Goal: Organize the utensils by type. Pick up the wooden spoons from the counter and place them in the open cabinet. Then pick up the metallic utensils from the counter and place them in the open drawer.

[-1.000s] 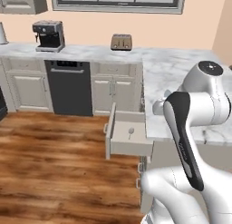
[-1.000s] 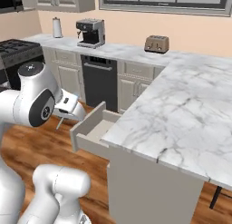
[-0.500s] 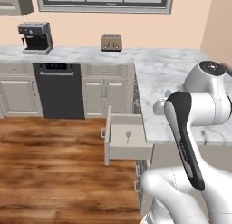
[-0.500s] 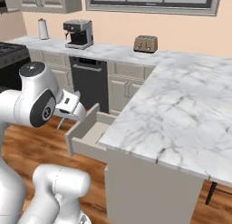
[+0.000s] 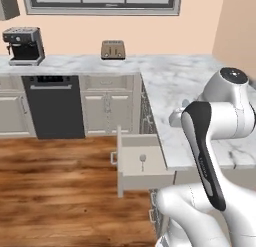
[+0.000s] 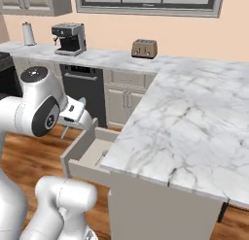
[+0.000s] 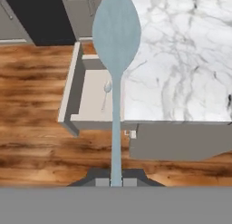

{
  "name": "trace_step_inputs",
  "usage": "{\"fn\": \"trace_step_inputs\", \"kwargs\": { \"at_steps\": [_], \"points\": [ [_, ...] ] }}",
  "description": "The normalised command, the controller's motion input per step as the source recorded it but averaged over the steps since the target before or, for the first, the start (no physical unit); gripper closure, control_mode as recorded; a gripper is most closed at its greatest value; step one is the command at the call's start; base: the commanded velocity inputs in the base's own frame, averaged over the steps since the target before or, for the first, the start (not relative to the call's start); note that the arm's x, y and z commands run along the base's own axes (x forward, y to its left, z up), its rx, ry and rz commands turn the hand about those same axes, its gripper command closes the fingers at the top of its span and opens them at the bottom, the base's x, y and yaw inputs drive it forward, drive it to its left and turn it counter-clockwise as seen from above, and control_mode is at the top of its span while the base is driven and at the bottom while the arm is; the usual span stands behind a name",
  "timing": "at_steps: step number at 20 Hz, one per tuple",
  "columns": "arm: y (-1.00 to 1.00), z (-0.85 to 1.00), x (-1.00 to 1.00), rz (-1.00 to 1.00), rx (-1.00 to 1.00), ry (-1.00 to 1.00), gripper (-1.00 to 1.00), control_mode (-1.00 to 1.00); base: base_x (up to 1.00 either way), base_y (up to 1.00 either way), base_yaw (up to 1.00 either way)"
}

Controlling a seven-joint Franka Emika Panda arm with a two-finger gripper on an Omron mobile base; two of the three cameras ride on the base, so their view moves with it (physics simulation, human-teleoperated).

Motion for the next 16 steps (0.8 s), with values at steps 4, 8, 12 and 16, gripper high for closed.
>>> {"fn": "trace_step_inputs", "kwargs": {
  "at_steps": [4, 8, 12, 16],
  "points": [
    [0.0, 0.0, 0.0, 0.0, 0.0, 0.0, 1.0, 1.0, 0.46, 0.31, -0.19],
    [0.0, 0.0, 0.0, 0.0, 0.0, 0.0, 1.0, 1.0, 0.46, 0.28, -0.19],
    [0.0, 0.0, 0.0, 0.0, 0.0, 0.0, 1.0, 1.0, 0.51, 0.32, -0.19],
    [0.0, 0.0, 0.0, 0.0, 0.0, 0.0, 1.0, 1.0, 0.32, 0.29, -0.17]
  ]
}}
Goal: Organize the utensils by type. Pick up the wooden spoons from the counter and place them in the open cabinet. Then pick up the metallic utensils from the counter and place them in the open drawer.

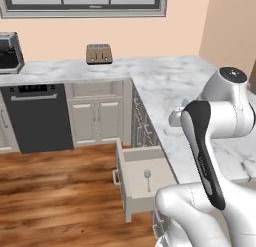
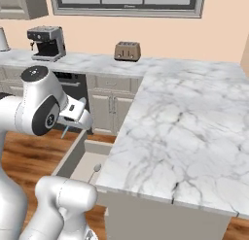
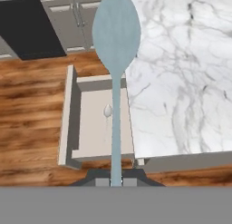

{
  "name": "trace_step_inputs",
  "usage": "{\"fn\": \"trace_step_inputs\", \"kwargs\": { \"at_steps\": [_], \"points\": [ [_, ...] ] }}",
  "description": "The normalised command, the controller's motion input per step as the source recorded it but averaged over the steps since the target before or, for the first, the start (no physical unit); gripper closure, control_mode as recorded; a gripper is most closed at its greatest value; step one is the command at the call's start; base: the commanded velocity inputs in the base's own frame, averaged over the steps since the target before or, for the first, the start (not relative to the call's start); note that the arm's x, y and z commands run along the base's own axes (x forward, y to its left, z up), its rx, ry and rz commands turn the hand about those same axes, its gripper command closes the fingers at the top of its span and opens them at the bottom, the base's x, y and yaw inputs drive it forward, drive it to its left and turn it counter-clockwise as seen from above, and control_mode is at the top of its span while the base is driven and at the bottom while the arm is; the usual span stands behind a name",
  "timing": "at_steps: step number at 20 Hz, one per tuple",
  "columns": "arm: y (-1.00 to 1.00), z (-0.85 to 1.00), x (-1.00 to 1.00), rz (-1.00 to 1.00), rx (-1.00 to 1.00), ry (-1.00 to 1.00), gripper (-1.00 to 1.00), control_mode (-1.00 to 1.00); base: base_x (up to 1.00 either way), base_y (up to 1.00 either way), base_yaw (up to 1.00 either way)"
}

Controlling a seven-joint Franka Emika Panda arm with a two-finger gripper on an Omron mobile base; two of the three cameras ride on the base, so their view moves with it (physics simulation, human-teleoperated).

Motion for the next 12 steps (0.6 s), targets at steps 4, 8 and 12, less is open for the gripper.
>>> {"fn": "trace_step_inputs", "kwargs": {
  "at_steps": [4, 8, 12],
  "points": [
    [0.0, 0.0, 0.0, 0.0, 0.0, 0.0, 1.0, 1.0, 0.01, 0.1, -0.06],
    [0.0, 0.0, 0.0, 0.0, 0.0, 0.0, 1.0, 1.0, -0.13, 0.07, 0.0],
    [0.0, 0.0, 0.0, 0.0, 0.0, 0.0, 1.0, 1.0, -0.05, 0.11, 0.0]
  ]
}}
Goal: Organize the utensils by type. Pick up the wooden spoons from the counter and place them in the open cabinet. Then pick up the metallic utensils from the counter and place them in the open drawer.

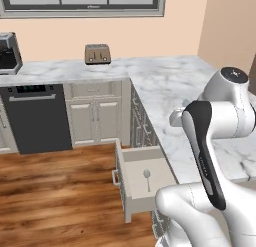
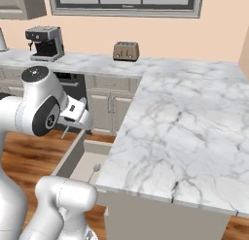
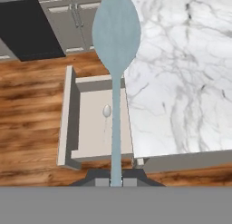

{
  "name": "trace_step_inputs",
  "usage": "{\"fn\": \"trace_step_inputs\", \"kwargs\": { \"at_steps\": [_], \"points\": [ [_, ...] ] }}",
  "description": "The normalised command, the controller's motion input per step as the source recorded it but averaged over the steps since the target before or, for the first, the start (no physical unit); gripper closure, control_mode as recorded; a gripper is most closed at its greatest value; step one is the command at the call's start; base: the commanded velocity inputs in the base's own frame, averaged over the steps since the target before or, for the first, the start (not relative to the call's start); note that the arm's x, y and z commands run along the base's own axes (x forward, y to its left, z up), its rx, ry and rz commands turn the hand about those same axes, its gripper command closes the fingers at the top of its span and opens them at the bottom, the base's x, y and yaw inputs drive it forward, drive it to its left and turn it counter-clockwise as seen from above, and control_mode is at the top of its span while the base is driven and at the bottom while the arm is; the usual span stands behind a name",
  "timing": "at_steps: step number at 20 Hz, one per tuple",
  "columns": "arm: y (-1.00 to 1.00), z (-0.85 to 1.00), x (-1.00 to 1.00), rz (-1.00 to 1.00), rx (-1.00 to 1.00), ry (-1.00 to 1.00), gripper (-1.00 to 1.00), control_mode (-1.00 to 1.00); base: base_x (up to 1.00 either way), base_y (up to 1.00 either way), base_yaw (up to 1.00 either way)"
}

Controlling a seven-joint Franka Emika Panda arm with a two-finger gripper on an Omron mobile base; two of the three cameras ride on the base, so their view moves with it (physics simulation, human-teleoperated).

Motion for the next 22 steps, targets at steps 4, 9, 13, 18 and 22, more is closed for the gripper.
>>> {"fn": "trace_step_inputs", "kwargs": {
  "at_steps": [4, 9, 13, 18, 22],
  "points": [
    [0.0, 0.0, 0.0, 0.0, -0.01, 0.0, 1.0, -1.0, 0.0, 0.02, 0.0],
    [0.13, -0.31, 0.01, 0.0, -0.03, 0.04, 1.0, -1.0, 0.0, 0.0, 0.0],
    [0.28, -0.48, 0.12, 0.0, -0.01, 0.0, 1.0, -1.0, 0.0, 0.0, 0.0],
    [0.16, -0.47, 0.22, 0.0, 0.0, 0.0, 1.0, -1.0, 0.0, 0.0, 0.0],
    [0.05, -0.49, 0.29, 0.0, 0.0, 0.0, 1.0, -1.0, 0.0, 0.0, 0.0]
  ]
}}
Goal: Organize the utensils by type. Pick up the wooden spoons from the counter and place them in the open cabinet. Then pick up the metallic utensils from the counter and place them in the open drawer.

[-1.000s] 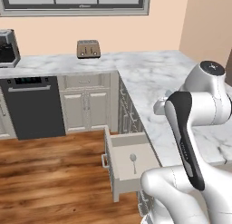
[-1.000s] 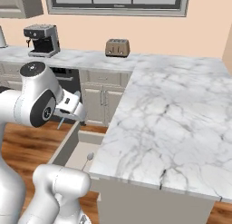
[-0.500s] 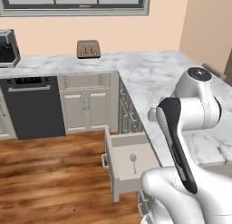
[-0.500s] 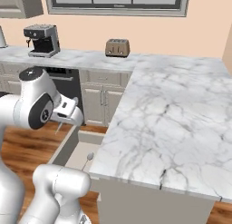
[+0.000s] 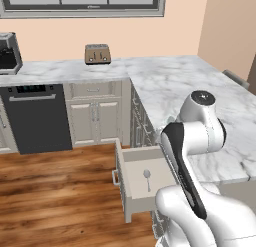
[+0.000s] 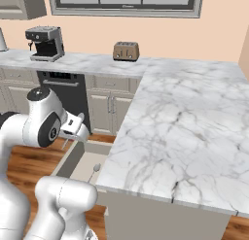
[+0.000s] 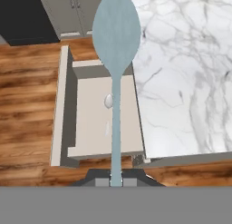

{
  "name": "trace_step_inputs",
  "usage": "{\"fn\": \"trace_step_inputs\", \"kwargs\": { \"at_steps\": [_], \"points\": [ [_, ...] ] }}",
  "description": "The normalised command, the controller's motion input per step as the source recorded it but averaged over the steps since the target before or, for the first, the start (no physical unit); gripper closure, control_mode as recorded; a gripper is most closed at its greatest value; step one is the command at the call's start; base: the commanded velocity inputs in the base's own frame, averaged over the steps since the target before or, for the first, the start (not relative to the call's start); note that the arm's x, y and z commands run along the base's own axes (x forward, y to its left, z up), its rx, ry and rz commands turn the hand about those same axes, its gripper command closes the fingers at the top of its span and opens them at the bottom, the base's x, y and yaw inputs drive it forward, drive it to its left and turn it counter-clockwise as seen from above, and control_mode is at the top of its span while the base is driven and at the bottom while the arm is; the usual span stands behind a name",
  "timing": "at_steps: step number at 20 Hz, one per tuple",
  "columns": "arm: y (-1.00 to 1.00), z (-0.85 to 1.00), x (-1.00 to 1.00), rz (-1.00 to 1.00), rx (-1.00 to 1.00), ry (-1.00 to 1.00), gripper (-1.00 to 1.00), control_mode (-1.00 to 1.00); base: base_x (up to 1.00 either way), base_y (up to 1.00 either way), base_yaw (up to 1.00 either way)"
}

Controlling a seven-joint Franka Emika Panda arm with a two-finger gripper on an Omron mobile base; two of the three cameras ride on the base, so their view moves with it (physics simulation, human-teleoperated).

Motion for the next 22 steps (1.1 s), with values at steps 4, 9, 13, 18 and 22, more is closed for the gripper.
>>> {"fn": "trace_step_inputs", "kwargs": {
  "at_steps": [4, 9, 13, 18, 22],
  "points": [
    [0.08, -0.52, 0.3, 0.0, 0.0, 0.0, 1.0, -1.0, 0.0, 0.0, 0.0],
    [0.06, -0.5, 0.29, 0.0, 0.0, 0.0, 1.0, -1.0, 0.0, 0.0, 0.0],
    [0.01, -0.48, 0.29, 0.0, 0.0, 0.03, 1.0, -1.0, 0.0, 0.0, 0.0],
    [0.03, -0.49, 0.37, 0.0, 0.0, 0.08, 1.0, -1.0, 0.0, 0.0, 0.0],
    [0.05, -0.47, 0.41, 0.0, 0.0, 0.08, 1.0, -1.0, 0.0, 0.0, 0.0]
  ]
}}
